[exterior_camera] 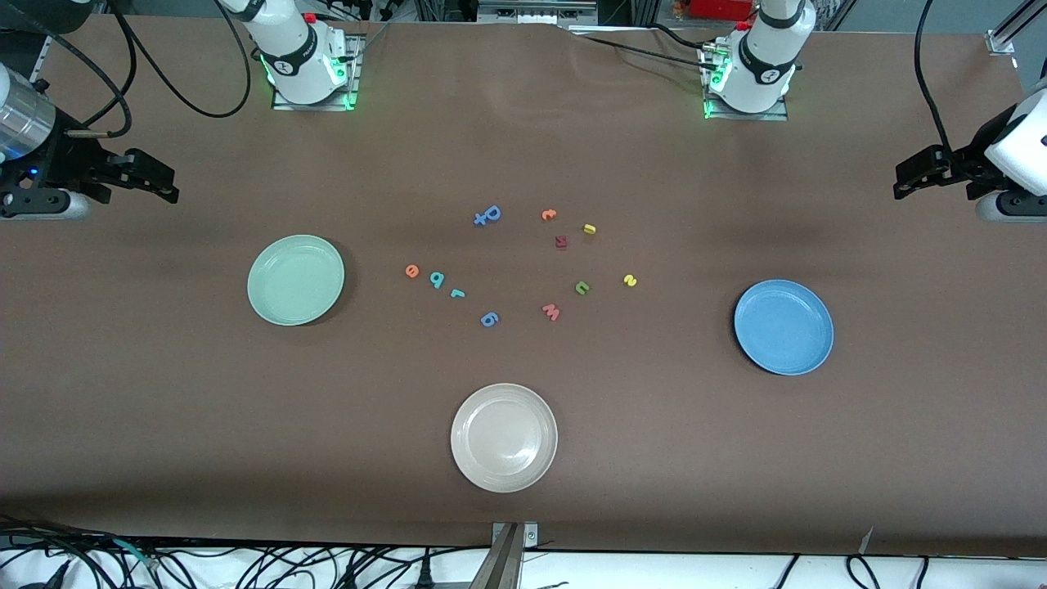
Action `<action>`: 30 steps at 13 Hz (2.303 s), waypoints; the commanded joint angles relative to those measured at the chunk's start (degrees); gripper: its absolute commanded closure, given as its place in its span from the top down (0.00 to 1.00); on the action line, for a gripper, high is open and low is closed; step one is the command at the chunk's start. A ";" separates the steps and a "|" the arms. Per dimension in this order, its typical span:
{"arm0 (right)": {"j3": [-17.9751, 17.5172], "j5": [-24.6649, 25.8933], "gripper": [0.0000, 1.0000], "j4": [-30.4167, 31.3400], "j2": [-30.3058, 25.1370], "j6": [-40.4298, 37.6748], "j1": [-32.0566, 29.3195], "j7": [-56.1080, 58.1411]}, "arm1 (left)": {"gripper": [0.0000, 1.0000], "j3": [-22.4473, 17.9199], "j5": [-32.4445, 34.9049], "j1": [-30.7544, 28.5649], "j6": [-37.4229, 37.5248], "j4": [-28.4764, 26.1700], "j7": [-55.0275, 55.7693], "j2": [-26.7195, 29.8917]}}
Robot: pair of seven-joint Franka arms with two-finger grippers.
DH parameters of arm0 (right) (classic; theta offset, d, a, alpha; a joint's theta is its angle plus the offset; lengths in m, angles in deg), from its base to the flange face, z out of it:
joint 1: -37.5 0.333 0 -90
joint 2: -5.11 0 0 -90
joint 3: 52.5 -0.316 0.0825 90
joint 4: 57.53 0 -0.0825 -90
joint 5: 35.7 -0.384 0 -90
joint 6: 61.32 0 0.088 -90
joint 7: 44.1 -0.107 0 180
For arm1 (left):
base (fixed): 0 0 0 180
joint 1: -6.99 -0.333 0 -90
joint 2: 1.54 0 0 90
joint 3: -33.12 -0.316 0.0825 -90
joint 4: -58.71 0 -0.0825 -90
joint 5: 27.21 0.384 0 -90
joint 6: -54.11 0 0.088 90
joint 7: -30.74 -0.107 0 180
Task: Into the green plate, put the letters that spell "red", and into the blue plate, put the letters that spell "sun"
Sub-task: 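Reach the right gripper toward the orange 6 while the left gripper reaches the yellow 2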
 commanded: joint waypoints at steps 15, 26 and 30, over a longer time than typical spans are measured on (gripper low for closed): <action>-2.28 0.29 0.95 15.83 14.97 26.52 16.19 -17.68 | 1.00 0.22 -1.01 0.27 -0.66 -0.26 -0.12 -1.83; -10.37 0.46 0.88 26.06 26.22 59.34 17.86 -61.34 | 1.00 0.93 -7.17 12.02 -9.96 -1.14 19.27 -14.38; -10.28 0.46 0.69 26.32 27.36 59.89 18.30 -63.48 | 1.00 1.28 -7.60 20.12 -23.45 -7.08 29.56 -18.79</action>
